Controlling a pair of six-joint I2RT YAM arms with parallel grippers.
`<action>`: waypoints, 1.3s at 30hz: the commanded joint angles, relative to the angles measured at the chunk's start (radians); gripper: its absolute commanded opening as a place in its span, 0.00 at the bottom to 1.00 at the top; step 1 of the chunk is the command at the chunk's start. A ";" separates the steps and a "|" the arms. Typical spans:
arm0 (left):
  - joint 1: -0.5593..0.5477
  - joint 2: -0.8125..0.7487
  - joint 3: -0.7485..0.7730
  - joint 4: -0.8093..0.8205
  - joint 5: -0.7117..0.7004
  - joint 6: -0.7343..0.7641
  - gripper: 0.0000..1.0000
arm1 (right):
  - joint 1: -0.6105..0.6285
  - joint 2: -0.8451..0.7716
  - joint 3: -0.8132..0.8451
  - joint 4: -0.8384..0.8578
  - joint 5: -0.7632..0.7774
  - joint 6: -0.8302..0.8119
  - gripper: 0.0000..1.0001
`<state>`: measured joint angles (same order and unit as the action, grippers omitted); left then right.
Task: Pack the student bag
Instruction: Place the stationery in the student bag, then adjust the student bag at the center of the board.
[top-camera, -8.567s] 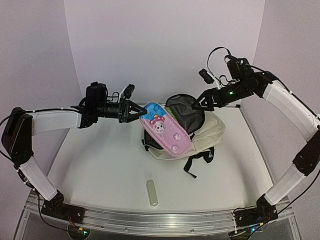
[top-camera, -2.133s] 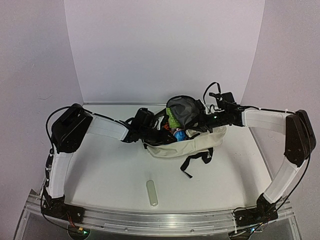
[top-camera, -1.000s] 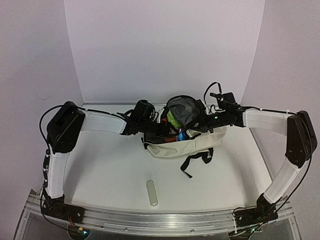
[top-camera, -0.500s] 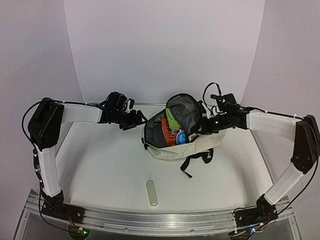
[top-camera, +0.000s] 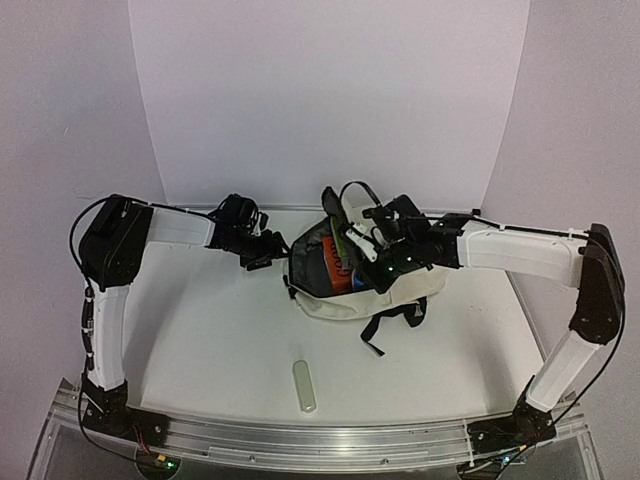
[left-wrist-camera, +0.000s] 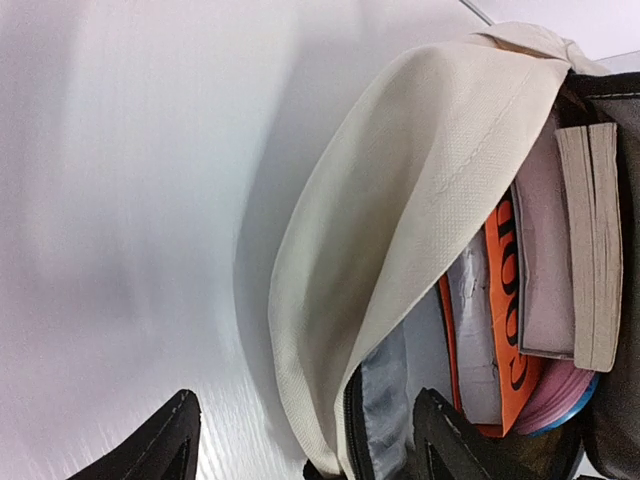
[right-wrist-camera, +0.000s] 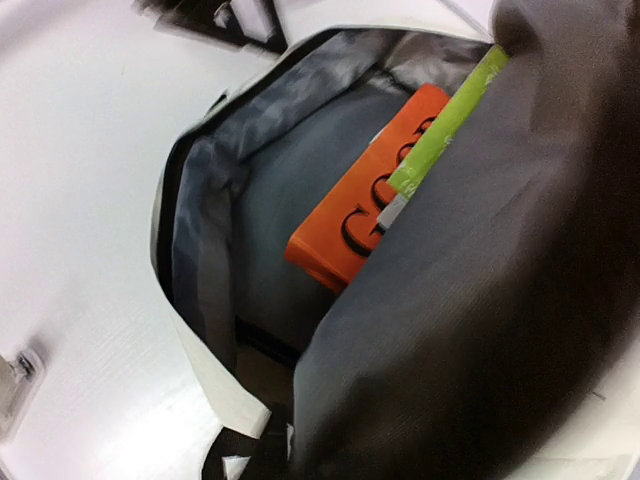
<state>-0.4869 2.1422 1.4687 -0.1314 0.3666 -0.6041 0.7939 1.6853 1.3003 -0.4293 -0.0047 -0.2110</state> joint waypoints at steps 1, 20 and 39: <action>0.005 0.038 0.083 0.029 0.070 -0.009 0.71 | 0.000 -0.024 0.027 -0.069 0.051 -0.086 0.52; 0.028 0.094 0.103 0.040 0.150 -0.027 0.43 | -0.326 -0.116 0.031 -0.192 -0.301 0.044 0.81; 0.064 -0.345 -0.143 -0.040 0.019 0.159 0.55 | -0.676 -0.158 -0.033 -0.219 -0.579 0.199 0.79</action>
<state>-0.3249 1.9835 1.3097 -0.1548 0.4317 -0.5633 0.1907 1.5471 1.2752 -0.6453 -0.4946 -0.0618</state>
